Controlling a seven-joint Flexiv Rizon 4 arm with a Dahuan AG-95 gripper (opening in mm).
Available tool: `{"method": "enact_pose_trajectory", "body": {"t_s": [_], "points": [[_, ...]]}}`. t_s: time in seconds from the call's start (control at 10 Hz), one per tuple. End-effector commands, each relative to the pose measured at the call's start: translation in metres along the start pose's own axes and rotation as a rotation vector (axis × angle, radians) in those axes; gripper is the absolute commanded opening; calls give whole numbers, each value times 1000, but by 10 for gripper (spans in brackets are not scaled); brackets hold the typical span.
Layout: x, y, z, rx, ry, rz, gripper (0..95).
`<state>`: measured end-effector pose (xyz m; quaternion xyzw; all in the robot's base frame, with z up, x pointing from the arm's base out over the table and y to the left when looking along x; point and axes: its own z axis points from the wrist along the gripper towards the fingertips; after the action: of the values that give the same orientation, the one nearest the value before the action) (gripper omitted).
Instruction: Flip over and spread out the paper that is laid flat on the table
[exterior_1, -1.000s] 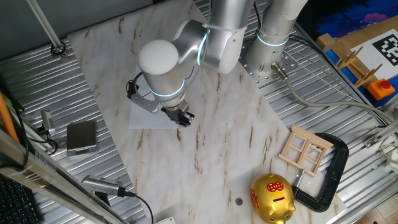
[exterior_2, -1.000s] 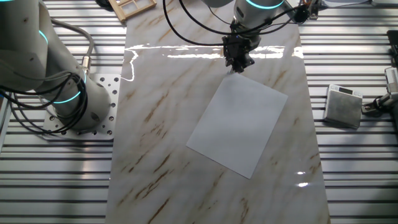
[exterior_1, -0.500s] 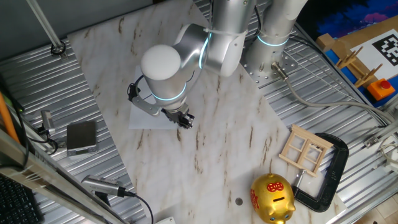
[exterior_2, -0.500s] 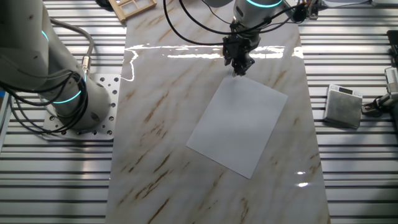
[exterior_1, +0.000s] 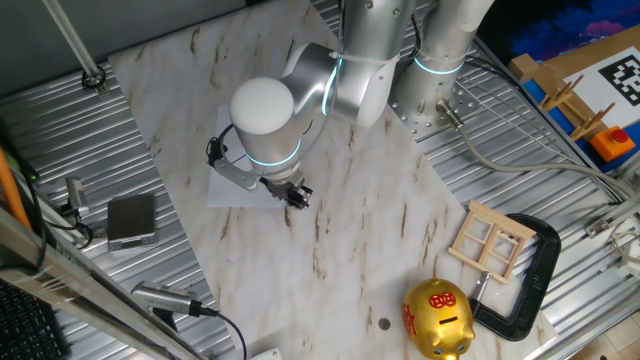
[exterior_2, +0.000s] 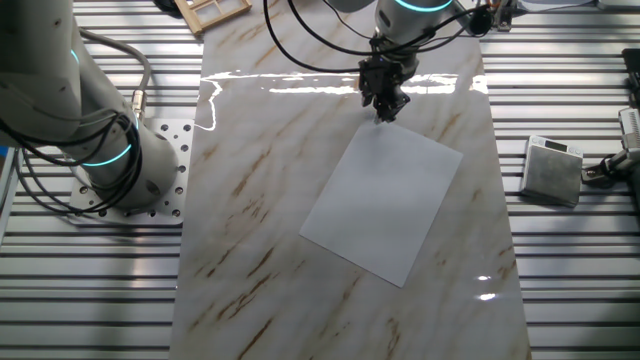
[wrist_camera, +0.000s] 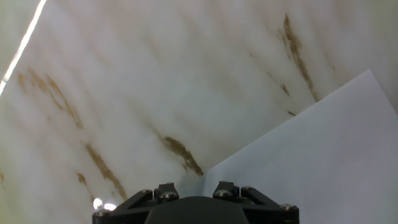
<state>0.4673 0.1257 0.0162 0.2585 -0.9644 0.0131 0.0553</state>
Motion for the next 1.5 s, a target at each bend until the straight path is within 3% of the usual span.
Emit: {"method": "enact_pose_trajectory", "body": {"t_s": [0.1,0.7,0.8,1.5], "points": [[-1,-1,1,4,-1,-2,380],[-2,-3,1,14,3,-2,380],[-2,-3,1,14,3,-2,190],[-3,-3,4,19,2,-7,190]]}}
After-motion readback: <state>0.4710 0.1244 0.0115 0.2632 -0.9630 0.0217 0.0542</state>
